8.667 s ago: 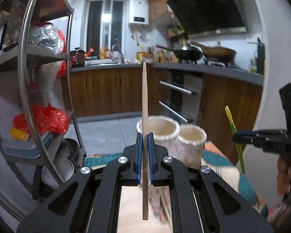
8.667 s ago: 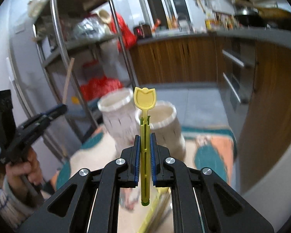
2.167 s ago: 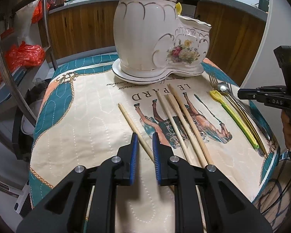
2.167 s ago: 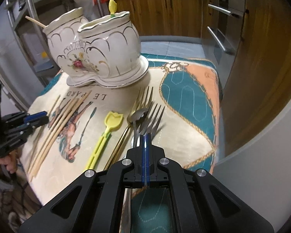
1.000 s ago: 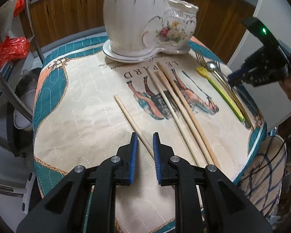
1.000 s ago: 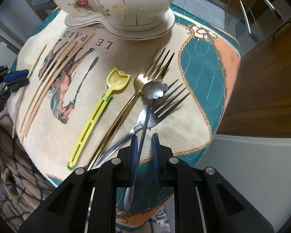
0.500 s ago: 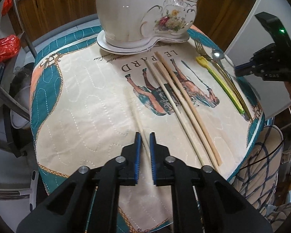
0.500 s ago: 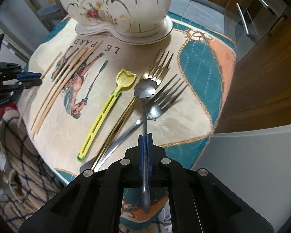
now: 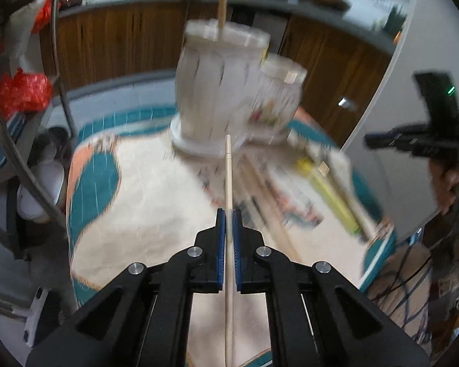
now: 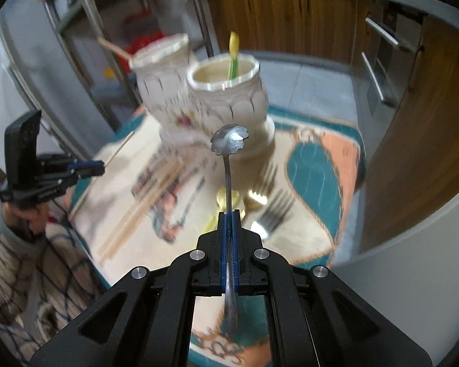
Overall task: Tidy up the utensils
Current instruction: 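Lower the chopstick into the tall holder with left tool while right tool lowers the spoon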
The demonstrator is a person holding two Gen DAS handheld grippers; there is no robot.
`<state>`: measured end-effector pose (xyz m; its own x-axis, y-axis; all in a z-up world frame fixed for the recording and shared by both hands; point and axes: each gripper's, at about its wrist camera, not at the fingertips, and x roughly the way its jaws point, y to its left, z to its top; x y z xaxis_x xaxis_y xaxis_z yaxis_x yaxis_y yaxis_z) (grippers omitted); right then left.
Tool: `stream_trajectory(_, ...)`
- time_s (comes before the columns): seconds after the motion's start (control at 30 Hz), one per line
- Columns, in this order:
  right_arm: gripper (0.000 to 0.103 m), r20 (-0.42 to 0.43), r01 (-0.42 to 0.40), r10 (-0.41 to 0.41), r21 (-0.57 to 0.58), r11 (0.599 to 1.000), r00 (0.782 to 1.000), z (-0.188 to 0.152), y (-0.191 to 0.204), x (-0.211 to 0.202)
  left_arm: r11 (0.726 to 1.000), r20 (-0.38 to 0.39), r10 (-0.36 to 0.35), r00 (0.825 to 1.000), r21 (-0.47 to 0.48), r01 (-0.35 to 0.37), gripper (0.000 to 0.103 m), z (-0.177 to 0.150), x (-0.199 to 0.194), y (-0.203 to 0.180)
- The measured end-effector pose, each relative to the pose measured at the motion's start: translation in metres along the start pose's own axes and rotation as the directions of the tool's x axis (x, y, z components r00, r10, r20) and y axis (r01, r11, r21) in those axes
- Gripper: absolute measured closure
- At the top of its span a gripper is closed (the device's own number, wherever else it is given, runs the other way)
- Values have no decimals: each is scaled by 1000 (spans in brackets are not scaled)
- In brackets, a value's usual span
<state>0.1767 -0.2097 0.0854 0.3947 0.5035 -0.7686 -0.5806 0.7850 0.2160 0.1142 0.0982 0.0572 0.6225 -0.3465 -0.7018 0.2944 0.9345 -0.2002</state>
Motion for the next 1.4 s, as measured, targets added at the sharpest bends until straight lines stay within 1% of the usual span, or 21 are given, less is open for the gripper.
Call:
stream_trajectory(0.07, 99, 46, -11, 11, 10, 1000, 999, 2, 2, -2, 1000, 45, 5, 999, -8, -5, 99, 5, -7, -6)
stream_trajectory(0.17, 99, 127, -39, 36, 16, 999, 991, 6, 6, -8, 1000, 115, 30, 993, 5, -31, 99, 13, -17, -16)
stream_trajectory(0.27, 99, 209, -51, 47, 12, 999, 977, 11, 10, -16, 998, 198, 45, 979, 29, -52, 99, 21, -29, -26)
stream_trajectory(0.3, 99, 235, -50, 46, 10, 999, 971, 10, 12, -20, 998, 230, 51, 972, 33, -60, 99, 24, -32, -31)
stream_trajectory(0.37, 99, 287, -48, 44, 7, 999, 957, 13, 14, -27, 996, 277, 57, 959, 43, -72, 98, 30, -37, -35)
stream_trajectory(0.47, 99, 375, -41, 35, 8, 999, 926, 20, 17, -36, 995, 340, 69, 938, 51, -91, 99, 41, -44, -40)
stream_trajectory(0.5, 99, 395, -40, 33, 11, 999, 918, 21, 18, -38, 995, 354, 66, 933, 50, -89, 99, 44, -45, -41)
stream_trajectory(0.53, 99, 417, -45, 35, 14, 999, 908, 24, 18, -40, 995, 376, 60, 925, 46, -83, 99, 49, -47, -42)
stream_trajectory(0.63, 99, 469, -65, 48, 21, 998, 882, 31, 17, -44, 997, 412, 51, 910, 38, -73, 98, 60, -48, -43)
stream_trajectory(0.7, 99, 501, -85, 61, 24, 996, 863, 36, 17, -45, 996, 436, 55, 898, 36, -78, 99, 66, -48, -44)
stream_trajectory(0.77, 99, 530, -100, 71, 25, 995, 845, 42, 15, -46, 996, 464, 53, 884, 35, -78, 98, 74, -48, -44)
stream_trajectory(0.87, 99, 556, -129, 96, 21, 991, 825, 47, 14, -45, 999, 516, 20, 857, 29, -40, 98, 83, -53, -41)
stream_trajectory(0.93, 99, 580, -140, 105, 16, 990, 808, 50, 14, -44, 999, 552, 6, 834, 29, -27, 98, 90, -57, -41)
stream_trajectory(0.97, 99, 589, -144, 108, 15, 989, 801, 51, 14, -43, 999, 572, -3, 820, 31, -18, 99, 94, -59, -43)
stream_trajectory(1.03, 99, 597, -153, 115, 13, 988, 794, 53, 14, -39, 999, 601, -11, 799, 34, -11, 98, 99, -61, -43)
stream_trajectory(1.1, 99, 604, -158, 119, 12, 987, 788, 56, 13, -35, 999, 619, -14, 785, 33, -8, 98, 103, -61, -45)
stream_trajectory(1.13, 99, 607, -164, 123, 13, 986, 785, 57, 13, -34, 1000, 632, -18, 775, 29, 0, 98, 106, -61, -44)
stream_trajectory(1.2, 99, 611, -175, 131, 13, 984, 781, 59, 12, -31, 1000, 647, -24, 762, 23, 12, 98, 110, -59, -43)
stream_trajectory(1.23, 99, 612, -181, 137, 11, 983, 779, 59, 12, -29, 1000, 651, -25, 759, 20, 16, 98, 111, -59, -42)
stream_trajectory(1.33, 99, 612, -183, 140, 7, 983, 778, 62, 14, -26, 1000, 654, -26, 756, 10, 27, 98, 115, -53, -39)
stream_trajectory(1.4, 99, 614, -186, 144, 5, 983, 776, 63, 15, -25, 999, 658, -38, 752, 4, 48, 98, 116, -50, -36)
